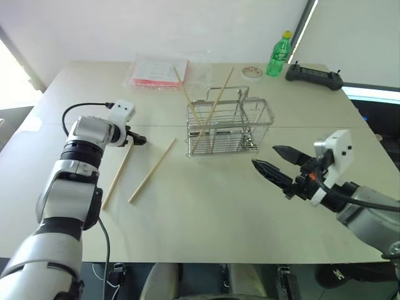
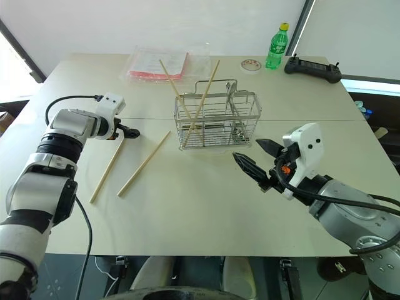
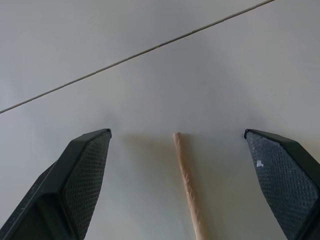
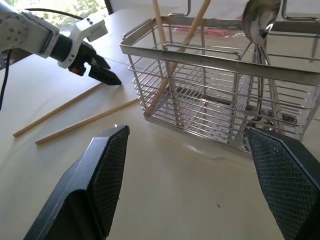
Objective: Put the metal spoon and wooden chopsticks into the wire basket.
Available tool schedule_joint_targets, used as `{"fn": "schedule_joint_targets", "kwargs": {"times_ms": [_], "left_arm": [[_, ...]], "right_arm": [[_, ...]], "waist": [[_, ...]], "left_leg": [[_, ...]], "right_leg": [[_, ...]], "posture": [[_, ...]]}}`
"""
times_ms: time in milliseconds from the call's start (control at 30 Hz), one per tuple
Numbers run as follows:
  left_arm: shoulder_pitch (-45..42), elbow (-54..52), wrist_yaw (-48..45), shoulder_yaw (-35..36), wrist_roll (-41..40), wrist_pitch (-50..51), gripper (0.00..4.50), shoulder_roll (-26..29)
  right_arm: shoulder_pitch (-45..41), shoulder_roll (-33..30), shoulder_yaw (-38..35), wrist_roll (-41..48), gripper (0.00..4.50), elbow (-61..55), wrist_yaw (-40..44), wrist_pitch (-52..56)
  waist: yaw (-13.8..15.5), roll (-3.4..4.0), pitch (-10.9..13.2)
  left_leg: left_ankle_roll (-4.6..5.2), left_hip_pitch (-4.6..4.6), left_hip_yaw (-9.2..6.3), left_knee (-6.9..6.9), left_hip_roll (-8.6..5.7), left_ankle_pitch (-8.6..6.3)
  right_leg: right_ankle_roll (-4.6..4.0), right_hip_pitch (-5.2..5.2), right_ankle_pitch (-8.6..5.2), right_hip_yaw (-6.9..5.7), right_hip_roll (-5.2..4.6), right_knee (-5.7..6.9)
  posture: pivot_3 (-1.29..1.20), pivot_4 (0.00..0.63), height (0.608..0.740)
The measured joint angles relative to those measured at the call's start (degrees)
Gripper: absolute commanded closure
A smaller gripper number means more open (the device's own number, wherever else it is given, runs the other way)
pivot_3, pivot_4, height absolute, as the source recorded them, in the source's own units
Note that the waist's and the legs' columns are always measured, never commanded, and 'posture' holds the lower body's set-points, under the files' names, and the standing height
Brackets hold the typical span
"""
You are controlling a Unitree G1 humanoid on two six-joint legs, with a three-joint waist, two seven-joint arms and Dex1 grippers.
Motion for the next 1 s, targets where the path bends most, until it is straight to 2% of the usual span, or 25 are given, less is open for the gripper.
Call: {"fn": "schedule_joint_targets", "kwargs": {"times_ms": [333,433,600,667,1000], "left_arm": [[-1.68,0.82,-4.17,-1.21,1.69,5.51,0.00,-0.70],[-1.91,1.06,-4.84,-1.32,2.18,6.12,0.84,-0.89],[-2.96,2.88,-4.65,-1.08,2.42,6.29,3.24,-1.69],[-3.38,3.66,-4.40,-0.99,2.48,6.30,4.34,-1.84],[-4.98,6.34,-2.95,1.20,2.28,7.75,4.43,-2.45]], "right_arm": [[-0.31,0.28,1.28,-1.81,0.69,0.67,-1.25,-1.94],[0.43,0.28,1.28,-2.18,0.64,0.77,-1.11,-2.39],[1.34,0.38,1.60,-3.10,0.64,1.08,-0.95,-2.91],[1.54,0.46,1.85,-3.31,0.64,1.08,-0.81,-3.01],[2.88,0.57,1.75,-3.65,0.64,1.08,-0.19,-3.32]], "waist": [[0.05,0.04,-0.10],[0.02,0.09,-0.15],[0.01,0.11,-0.17],[0.04,0.12,-0.18],[0.04,0.12,-0.18]], "left_leg": [[0.00,0.07,0.01,0.00,0.00,0.00],[0.00,0.09,0.01,0.00,0.00,0.00],[0.00,0.15,0.01,0.00,0.01,0.00],[0.00,0.16,0.01,0.01,0.01,0.00],[0.00,0.16,0.02,0.01,0.01,0.00]], "right_leg": [[0.01,0.08,-0.01,0.00,-0.01,0.00],[0.01,0.08,-0.01,0.01,-0.01,0.01],[0.01,0.10,-0.01,0.01,0.00,0.03],[0.01,0.11,-0.01,0.01,0.00,0.03],[0.02,0.13,-0.01,0.02,-0.01,0.02]], "posture": [[0.00,0.150,0.734],[0.00,0.150,0.734],[0.00,0.150,0.734],[0.00,0.150,0.734],[0.00,0.150,0.734]]}}
